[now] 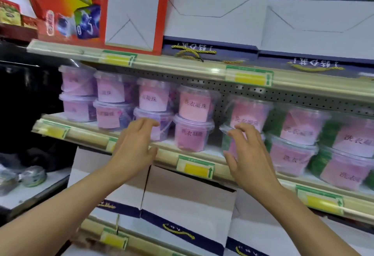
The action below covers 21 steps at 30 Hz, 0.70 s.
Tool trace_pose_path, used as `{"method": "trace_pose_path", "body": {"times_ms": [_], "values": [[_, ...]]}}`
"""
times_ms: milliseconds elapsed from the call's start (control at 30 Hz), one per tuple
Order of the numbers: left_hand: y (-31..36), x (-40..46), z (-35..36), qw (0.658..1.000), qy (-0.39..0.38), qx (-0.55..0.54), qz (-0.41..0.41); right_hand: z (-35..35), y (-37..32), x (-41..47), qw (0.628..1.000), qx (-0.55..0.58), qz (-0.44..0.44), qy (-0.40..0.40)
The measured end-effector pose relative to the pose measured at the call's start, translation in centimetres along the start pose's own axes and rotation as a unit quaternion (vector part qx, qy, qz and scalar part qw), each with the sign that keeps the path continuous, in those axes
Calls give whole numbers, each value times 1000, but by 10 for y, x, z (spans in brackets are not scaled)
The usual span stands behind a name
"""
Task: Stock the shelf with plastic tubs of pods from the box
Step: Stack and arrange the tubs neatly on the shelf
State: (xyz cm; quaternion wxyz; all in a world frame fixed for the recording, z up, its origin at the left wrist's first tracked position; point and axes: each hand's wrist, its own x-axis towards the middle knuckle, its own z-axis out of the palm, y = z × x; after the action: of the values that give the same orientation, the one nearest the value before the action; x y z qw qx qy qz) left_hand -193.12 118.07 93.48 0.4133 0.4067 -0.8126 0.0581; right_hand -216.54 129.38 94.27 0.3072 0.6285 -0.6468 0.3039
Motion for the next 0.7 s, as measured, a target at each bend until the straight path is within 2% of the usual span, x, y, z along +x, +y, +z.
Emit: {"method": "trace_pose_path", "body": {"times_ms": [133,333,500,700], "values": [[-44,23,-1,998,8,27,55,27,-35,23,1000,-15,-6,4],[-95,50,4,995,10,20,93,57,-72,44,995,-83,41,30],[-105,65,13,990,20,-42,135,65,-81,50,991,-107,61,52],[-99,71,16,992,39,-27,115,70,-76,57,988,-121,81,54]]}}
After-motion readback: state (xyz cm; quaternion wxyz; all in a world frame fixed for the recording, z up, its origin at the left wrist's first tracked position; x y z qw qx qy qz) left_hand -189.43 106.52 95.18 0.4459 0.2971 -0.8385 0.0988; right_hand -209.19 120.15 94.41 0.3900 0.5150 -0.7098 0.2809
